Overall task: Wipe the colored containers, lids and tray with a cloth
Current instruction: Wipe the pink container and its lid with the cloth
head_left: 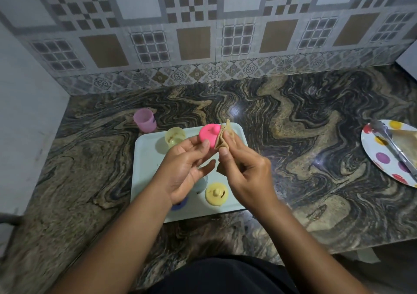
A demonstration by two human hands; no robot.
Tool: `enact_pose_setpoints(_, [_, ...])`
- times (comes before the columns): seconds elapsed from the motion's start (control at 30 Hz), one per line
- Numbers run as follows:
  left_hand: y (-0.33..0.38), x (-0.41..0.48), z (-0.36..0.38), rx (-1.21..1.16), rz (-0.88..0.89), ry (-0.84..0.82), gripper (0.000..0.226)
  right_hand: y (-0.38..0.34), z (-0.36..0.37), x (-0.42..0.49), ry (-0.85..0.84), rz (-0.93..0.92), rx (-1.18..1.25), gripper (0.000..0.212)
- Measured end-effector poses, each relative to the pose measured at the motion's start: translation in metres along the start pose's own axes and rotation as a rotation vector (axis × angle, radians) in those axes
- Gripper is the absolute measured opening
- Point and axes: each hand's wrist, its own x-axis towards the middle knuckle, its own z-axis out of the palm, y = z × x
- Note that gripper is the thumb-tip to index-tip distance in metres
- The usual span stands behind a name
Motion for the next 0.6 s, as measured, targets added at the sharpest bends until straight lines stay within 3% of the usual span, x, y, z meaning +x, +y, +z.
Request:
enact_pose_setpoints(0.1, [0.004, -0.004, -0.006, 0.040, 0.053, 0.032, 0.021, -0.001, 0.002, 0.005, 0.059, -0.031, -0.036, 0.030])
enact_pose_setpoints(0.17, [0.007, -0.006, -0.010, 0.031, 0.056, 0.034, 0.027, -0.005, 0.002, 0.011, 0.071, 0.042, 0.034, 0.026])
enact_pose_setpoints(0.3, [0.009, -0.009, -0.010, -0.011, 0.066, 0.021, 0.027, -0.011, 0.006, 0.016, -0.003, 0.154, 0.149, 0.021])
enact_pose_setpoints(0.43, [0.011, -0.010, -0.008, -0.076, 0.095, 0.019, 0.036, -0.014, 0.015, 0.011, 0.000, 0.141, 0.156, 0.026])
enact_pose_setpoints(0.6, [0.009, -0.017, -0.009, 0.124, 0.231, -0.011, 0.034, -0.018, 0.019, 0.011, 0.023, 0.106, 0.147, 0.024])
